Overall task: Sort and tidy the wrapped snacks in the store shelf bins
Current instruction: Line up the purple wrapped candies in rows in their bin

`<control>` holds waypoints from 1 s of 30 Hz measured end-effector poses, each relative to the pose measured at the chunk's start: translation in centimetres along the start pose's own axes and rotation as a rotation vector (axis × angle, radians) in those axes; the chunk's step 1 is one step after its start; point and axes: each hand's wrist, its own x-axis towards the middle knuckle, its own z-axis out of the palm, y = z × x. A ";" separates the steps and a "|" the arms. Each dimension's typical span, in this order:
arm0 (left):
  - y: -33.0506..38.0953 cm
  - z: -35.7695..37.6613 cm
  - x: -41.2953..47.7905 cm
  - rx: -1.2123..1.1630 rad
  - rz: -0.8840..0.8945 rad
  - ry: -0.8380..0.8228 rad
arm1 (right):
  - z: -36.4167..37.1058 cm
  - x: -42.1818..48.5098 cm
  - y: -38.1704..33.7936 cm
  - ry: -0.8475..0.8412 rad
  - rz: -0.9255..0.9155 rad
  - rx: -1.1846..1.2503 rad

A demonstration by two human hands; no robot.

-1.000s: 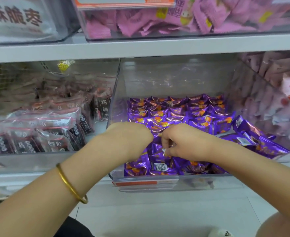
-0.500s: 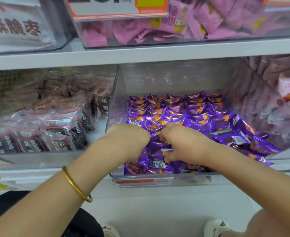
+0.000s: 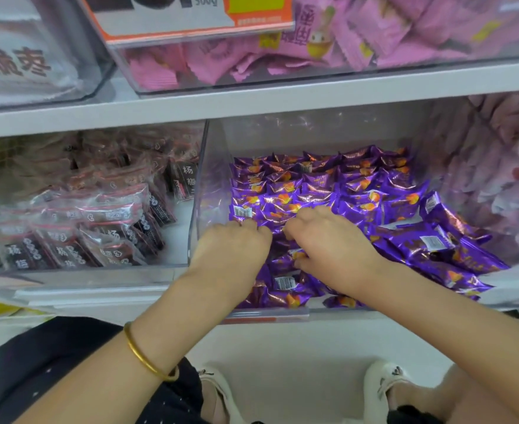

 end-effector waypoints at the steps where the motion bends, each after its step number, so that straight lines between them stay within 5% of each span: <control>1: 0.0 0.0 0.0 -0.002 -0.001 -0.001 | -0.2 -0.2 0.1 0.008 -0.006 0.023; 4: -0.1 0.1 0.3 -0.020 -0.002 -0.019 | -1.0 -1.0 -0.4 0.045 -0.055 0.173; 7: -0.4 0.1 0.9 -0.057 0.007 -0.033 | -1.0 -1.4 -1.6 -0.109 -0.103 0.325; 14: -0.9 -0.3 1.3 -0.035 0.075 -0.051 | -1.3 -0.7 -1.8 -0.314 -0.162 0.029; 19: -1.0 -0.6 1.6 -0.056 0.087 -0.054 | -1.2 -0.3 -1.8 -0.269 -0.209 0.259; 22: -1.2 -0.9 1.9 -0.028 0.095 -0.067 | -0.4 0.0 -2.2 -0.395 -0.282 0.420; 26: -1.3 -0.9 2.0 -0.014 0.093 -0.063 | -0.8 0.4 -1.8 -0.532 -0.308 0.388; 30: -1.4 -0.8 2.1 -0.019 0.093 -0.060 | -0.6 0.6 -1.7 -0.437 -0.297 0.344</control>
